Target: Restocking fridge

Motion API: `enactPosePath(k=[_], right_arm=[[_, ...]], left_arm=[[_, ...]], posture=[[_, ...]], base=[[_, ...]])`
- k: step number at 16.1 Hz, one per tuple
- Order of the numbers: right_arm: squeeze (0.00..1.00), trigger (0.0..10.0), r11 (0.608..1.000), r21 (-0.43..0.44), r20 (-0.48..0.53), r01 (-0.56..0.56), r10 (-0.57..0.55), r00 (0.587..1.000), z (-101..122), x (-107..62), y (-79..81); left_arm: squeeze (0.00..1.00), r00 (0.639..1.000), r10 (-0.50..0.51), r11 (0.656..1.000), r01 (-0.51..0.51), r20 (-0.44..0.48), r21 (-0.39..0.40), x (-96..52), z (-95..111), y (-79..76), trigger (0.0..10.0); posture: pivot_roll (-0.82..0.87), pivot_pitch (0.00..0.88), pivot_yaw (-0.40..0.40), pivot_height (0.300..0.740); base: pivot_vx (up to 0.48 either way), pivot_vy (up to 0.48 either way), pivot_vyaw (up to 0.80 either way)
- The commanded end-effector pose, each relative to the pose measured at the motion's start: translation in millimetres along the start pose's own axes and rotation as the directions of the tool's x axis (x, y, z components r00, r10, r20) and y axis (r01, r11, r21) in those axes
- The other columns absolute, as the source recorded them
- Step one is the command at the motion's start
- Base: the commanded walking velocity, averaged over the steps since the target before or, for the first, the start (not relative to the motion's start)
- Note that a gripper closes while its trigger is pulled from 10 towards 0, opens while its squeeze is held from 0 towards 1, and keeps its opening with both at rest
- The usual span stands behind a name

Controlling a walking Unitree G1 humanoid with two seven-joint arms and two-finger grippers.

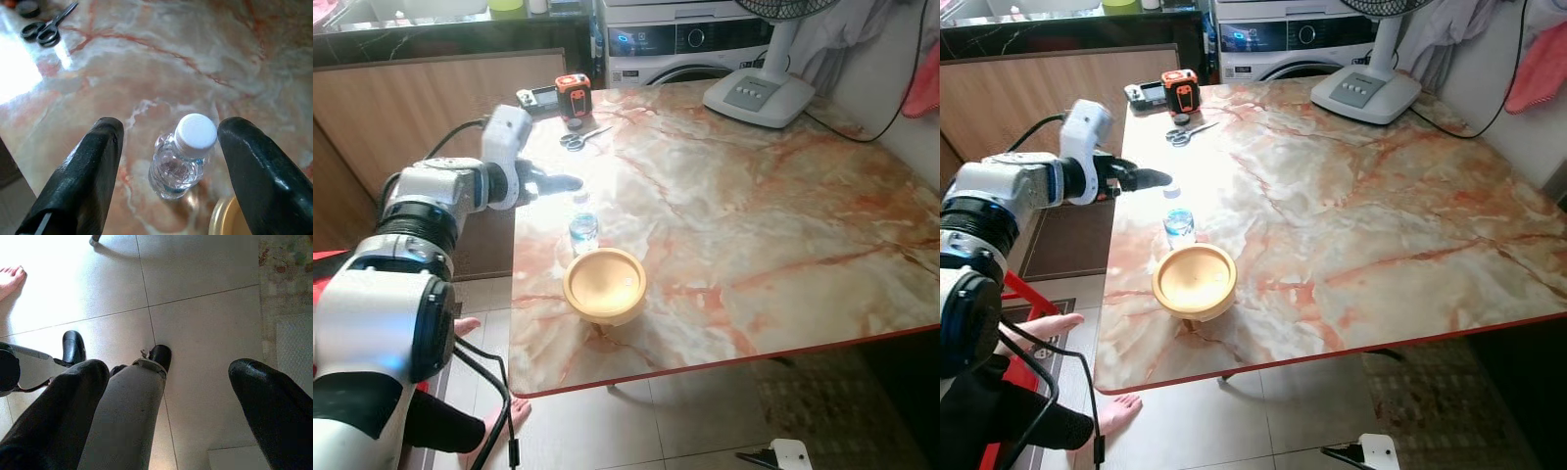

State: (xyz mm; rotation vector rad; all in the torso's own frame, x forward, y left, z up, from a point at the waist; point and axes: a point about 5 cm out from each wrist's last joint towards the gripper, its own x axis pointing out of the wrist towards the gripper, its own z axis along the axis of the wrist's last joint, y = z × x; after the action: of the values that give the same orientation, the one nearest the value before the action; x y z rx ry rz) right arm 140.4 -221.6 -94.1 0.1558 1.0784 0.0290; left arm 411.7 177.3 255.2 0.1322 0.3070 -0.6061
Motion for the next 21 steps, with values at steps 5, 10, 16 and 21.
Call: enactPosePath(k=[5, 10, 16, 21], right_arm=[[0.00, 10.0, 1.000, -0.004, -0.014, 0.006, -0.006, 1.000, -2.9, -0.5, -0.9], [0.00, 10.0, 1.000, -0.005, -0.013, 0.010, -0.010, 1.000, -3.1, -0.6, -1.1], [0.00, 10.0, 1.000, 0.001, -0.004, 0.011, -0.011, 1.000, -2.8, -0.5, -1.0], [0.00, 10.0, 1.000, 0.012, 0.015, 0.008, -0.009, 1.000, -2.2, -0.5, -0.3]], left_arm=[[0.00, 0.996, 0.091, 0.985, -0.093, 0.018, 0.146, 3.4, -5.8, 3.5, 10.0], [0.00, 0.984, 0.019, 0.988, -0.045, 0.175, 0.146, 21.7, -25.1, -19.2, 10.0], [0.00, 0.954, 0.046, 0.973, -0.109, 0.297, 0.201, 23.4, -13.8, -27.1, 10.0], [0.00, 0.738, 0.227, 0.876, -0.439, 0.635, 0.197, 8.1, 13.9, -43.0, 10.0]], posture=[[0.10, 0.015, -0.024, 0.740], [0.09, 0.016, -0.025, 0.740], [0.09, 0.011, -0.024, 0.740], [0.09, 0.012, -0.021, 0.740]], base=[[0.000, 0.000, 0.00], [0.000, 0.000, 0.00], [0.000, 0.000, 0.00], [0.000, 0.000, 0.00]])
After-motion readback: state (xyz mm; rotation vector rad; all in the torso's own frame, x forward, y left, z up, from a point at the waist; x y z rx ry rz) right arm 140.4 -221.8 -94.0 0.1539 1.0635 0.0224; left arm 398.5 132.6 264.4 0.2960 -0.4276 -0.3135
